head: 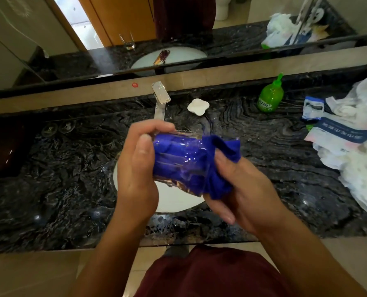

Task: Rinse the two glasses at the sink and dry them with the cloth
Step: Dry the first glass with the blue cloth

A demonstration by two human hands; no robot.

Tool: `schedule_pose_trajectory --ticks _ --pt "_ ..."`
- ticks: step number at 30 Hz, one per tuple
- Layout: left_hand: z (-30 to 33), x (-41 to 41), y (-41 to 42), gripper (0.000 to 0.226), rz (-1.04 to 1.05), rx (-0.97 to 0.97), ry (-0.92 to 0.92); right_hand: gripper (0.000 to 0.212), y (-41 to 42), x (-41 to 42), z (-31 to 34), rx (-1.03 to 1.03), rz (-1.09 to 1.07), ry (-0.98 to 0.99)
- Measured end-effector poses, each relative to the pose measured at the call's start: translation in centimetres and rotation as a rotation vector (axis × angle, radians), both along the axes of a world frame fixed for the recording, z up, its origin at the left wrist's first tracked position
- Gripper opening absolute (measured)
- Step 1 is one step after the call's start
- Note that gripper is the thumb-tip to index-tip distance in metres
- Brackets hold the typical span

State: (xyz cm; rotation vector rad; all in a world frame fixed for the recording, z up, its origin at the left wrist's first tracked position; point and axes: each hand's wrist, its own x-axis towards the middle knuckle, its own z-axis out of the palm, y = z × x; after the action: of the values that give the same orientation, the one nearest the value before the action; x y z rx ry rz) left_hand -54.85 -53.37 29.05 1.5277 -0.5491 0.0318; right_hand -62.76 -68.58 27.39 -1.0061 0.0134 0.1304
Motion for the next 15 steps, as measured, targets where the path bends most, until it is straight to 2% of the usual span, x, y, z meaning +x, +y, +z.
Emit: schedule_pose_trajectory --ticks 4,5,8,10,12,15 --pt "1.0 0.5 0.0 0.041 -0.013 -0.003 0.135 0.017 -0.5 -0.6 1.5 -0.355 -0.013 -0.227" --pt "1.1 0.4 0.0 0.042 -0.015 -0.004 0.2 0.018 -0.8 -0.5 1.9 -0.49 -0.018 -0.309" --pt "1.4 0.5 0.2 0.036 -0.056 -0.048 0.491 0.042 -1.2 -0.2 2.4 -1.078 -0.044 -0.599" --pt "0.9 0.7 0.3 0.039 -0.084 -0.066 0.641 0.049 -1.7 -0.1 3.0 -1.335 -0.015 -0.651" --pt "0.4 0.7 0.1 0.038 -0.062 -0.081 0.725 0.053 -2.4 0.1 3.5 -1.395 0.059 -0.637" --pt "0.2 0.5 -0.5 0.037 -0.007 -0.085 0.754 0.053 -2.4 1.2 2.8 -1.3 0.059 -0.559"
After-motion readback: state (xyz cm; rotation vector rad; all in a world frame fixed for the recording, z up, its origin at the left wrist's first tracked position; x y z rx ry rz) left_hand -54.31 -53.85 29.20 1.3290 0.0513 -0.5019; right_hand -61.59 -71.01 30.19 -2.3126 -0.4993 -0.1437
